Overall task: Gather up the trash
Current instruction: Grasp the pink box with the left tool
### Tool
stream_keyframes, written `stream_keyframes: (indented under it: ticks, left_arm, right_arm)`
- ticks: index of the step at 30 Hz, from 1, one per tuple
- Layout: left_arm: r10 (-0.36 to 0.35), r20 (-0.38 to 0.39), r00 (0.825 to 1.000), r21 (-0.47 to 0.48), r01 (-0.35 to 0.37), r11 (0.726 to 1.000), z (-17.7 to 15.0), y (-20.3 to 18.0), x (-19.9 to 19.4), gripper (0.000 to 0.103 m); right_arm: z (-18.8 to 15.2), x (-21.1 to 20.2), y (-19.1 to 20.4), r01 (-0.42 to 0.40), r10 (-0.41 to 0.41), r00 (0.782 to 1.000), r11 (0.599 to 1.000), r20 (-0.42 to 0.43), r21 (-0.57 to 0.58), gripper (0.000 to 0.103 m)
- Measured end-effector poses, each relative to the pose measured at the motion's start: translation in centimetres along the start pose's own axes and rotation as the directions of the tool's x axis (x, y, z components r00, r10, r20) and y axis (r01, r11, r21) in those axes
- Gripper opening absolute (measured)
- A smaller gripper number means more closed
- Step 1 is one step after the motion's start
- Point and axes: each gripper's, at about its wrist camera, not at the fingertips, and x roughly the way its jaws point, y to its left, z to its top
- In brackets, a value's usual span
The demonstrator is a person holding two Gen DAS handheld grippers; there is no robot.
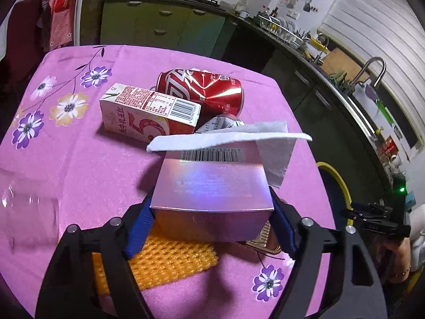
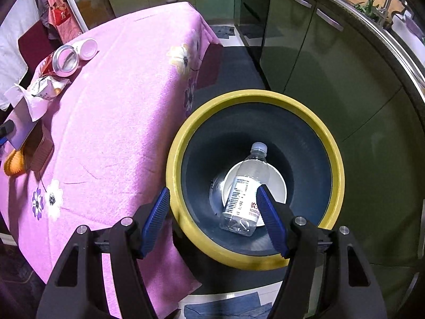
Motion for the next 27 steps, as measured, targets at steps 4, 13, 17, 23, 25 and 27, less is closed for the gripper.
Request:
stream_keyframes:
  ticks: [4,13,17,23,25,27]
  left_arm:
    - [-0.004,-0.009,1.000,0.022,0.005,1.000,-0.1,-0.3,-0.2,0.073]
    - [-0.043,0.007,0.999,0.078,0.042,0.996,0.1,-0.3,-3.1,0.073]
    - [-0.058,0.013,0.998,0.121,0.056,0.991,0.3,-0.5,-5.0,0.073]
    - [-0.088,0.023,0.996,0.175,0.083,0.981,0.3,-1.6,-7.0,0.073]
    - [-0.120,0.019,0.993,0.202,0.114,0.973,0.4,-2.7,-7.4,0.073]
    - [-0.147,0.008,0.989,0.235,0.141,0.962,0.3,-4.0,-7.5,0.073]
  right_arm:
    - [-0.3,-1.1,0.5,-0.002,0.002,1.000,1.000,0.020,-0.004,0.067]
    - [-1.0,-2.5,1.3,0.001,-0.001,0.999,1.000,0.034,0.005,0.067]
    - [-1.2,-2.6,1.7,-0.008,0.007,0.999,1.000,0.032,0.005,0.067]
    - [-1.7,-2.9,1.7,-0.016,0.015,0.999,1.000,0.044,0.016,0.067]
    - [-1.9,-3.3,1.5,-0.012,0.011,0.998,1.000,0.055,0.025,0.067]
    - [-2.2,-4.0,1.1,-0.005,0.003,0.998,0.999,0.066,0.037,0.067]
